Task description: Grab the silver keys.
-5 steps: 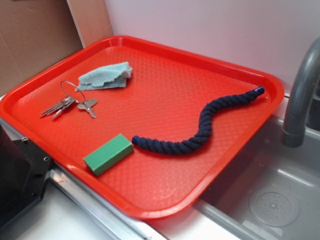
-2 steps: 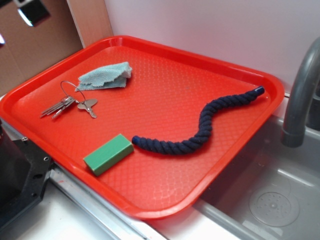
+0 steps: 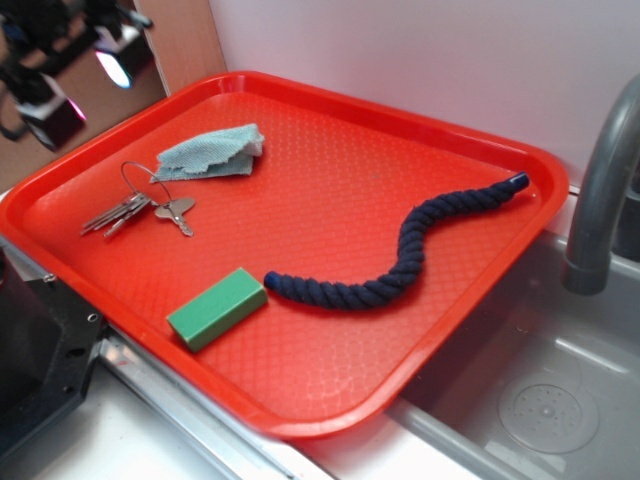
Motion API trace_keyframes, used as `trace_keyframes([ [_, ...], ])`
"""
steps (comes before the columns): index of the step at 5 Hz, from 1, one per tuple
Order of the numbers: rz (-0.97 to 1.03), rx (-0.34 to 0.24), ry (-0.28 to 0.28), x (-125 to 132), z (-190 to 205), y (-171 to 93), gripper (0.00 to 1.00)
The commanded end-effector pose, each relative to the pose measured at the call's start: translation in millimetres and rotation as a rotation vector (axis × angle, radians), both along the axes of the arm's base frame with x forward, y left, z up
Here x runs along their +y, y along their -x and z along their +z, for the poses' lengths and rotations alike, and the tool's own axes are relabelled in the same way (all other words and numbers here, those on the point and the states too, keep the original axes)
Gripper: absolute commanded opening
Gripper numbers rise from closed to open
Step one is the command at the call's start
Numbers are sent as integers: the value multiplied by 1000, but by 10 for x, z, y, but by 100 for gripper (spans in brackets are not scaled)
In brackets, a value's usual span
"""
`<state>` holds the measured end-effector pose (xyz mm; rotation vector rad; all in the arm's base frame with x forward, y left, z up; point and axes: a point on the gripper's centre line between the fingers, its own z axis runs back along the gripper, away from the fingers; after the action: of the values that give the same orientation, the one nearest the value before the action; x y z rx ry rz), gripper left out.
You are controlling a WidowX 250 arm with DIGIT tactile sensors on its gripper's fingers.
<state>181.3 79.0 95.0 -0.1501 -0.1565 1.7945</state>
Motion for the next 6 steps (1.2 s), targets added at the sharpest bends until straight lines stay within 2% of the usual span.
trace_keyframes([
  [1,177,78,37,-47,-406,-51,100],
  [2,113,115,40,-165,-577,-14,100],
  [3,23,106,26,-276,-647,66,100],
  [4,-37,88,1,-412,-620,84,0],
  [6,-35,89,-19,-349,-636,42,0],
])
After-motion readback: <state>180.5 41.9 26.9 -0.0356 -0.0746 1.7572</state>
